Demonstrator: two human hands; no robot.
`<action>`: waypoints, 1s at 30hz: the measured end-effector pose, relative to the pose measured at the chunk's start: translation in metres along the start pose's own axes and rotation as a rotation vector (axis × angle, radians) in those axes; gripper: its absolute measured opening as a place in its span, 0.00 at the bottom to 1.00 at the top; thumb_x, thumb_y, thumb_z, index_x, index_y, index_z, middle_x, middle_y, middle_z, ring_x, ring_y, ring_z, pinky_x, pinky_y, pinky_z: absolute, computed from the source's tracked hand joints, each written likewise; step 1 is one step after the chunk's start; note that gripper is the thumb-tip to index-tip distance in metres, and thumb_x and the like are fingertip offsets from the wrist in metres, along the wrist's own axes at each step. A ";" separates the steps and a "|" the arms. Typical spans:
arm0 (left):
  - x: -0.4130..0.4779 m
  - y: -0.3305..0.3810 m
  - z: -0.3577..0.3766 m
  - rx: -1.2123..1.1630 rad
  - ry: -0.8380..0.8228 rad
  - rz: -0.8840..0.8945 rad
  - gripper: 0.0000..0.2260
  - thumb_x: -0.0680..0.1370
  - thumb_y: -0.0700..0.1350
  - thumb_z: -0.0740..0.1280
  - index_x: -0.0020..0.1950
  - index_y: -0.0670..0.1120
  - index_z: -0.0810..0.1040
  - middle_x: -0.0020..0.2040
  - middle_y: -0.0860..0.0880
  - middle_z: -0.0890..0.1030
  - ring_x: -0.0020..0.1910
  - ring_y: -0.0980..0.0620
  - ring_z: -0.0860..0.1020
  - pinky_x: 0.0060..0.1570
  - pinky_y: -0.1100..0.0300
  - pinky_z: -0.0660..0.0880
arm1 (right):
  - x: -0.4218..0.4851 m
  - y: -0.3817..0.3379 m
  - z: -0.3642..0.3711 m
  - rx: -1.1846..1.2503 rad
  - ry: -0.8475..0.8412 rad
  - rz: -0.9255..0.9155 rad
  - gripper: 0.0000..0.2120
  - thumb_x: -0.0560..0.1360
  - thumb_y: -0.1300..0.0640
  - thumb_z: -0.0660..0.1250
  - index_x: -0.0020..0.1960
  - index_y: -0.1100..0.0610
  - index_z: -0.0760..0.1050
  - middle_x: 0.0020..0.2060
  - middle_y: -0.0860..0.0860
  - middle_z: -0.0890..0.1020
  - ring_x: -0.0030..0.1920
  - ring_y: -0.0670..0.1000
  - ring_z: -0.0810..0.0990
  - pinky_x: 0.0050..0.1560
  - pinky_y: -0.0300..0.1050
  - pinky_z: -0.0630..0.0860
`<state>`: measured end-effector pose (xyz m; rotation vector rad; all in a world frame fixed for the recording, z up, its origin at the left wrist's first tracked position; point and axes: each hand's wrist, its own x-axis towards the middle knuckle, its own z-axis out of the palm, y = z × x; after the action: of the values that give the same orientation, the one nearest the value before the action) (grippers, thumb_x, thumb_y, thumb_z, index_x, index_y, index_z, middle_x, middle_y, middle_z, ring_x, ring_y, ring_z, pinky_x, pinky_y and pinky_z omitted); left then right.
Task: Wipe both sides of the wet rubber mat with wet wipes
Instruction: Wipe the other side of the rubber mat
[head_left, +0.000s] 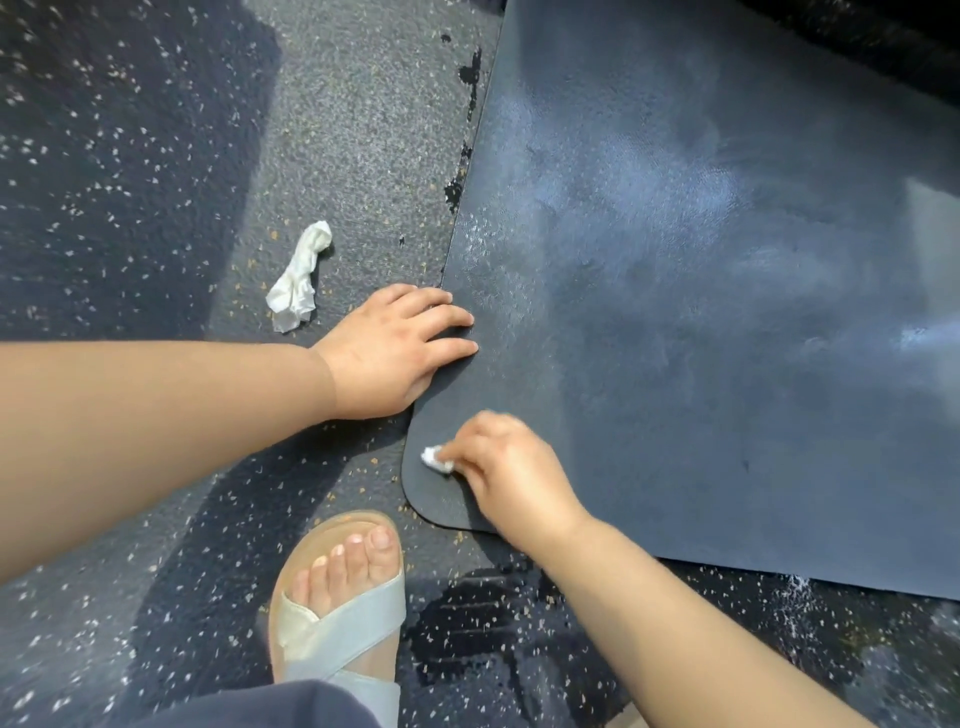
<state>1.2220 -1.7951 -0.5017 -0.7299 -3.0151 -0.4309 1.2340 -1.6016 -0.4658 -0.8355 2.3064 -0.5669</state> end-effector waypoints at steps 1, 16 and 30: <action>-0.002 0.000 -0.002 -0.004 0.006 -0.023 0.17 0.68 0.40 0.73 0.56 0.45 0.82 0.57 0.42 0.80 0.57 0.38 0.77 0.56 0.44 0.73 | -0.003 0.001 0.002 -0.040 -0.096 -0.009 0.10 0.77 0.60 0.63 0.53 0.53 0.82 0.48 0.54 0.79 0.50 0.57 0.75 0.50 0.48 0.72; -0.029 -0.037 -0.038 -0.152 0.027 -1.188 0.28 0.69 0.56 0.74 0.64 0.45 0.70 0.62 0.42 0.69 0.62 0.40 0.67 0.59 0.46 0.67 | 0.050 0.007 -0.023 0.784 0.245 0.561 0.09 0.76 0.62 0.64 0.46 0.50 0.79 0.40 0.46 0.82 0.40 0.44 0.78 0.44 0.35 0.74; 0.037 -0.023 -0.096 -0.586 -0.121 -1.136 0.08 0.75 0.49 0.69 0.51 0.47 0.78 0.43 0.47 0.79 0.40 0.49 0.74 0.34 0.60 0.66 | 0.047 0.024 -0.084 0.986 0.231 0.534 0.09 0.77 0.64 0.63 0.55 0.61 0.78 0.41 0.52 0.79 0.37 0.47 0.75 0.39 0.38 0.73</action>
<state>1.1735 -1.8236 -0.4127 1.1248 -3.0698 -1.2990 1.1384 -1.6016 -0.4381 0.3119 1.9192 -1.3995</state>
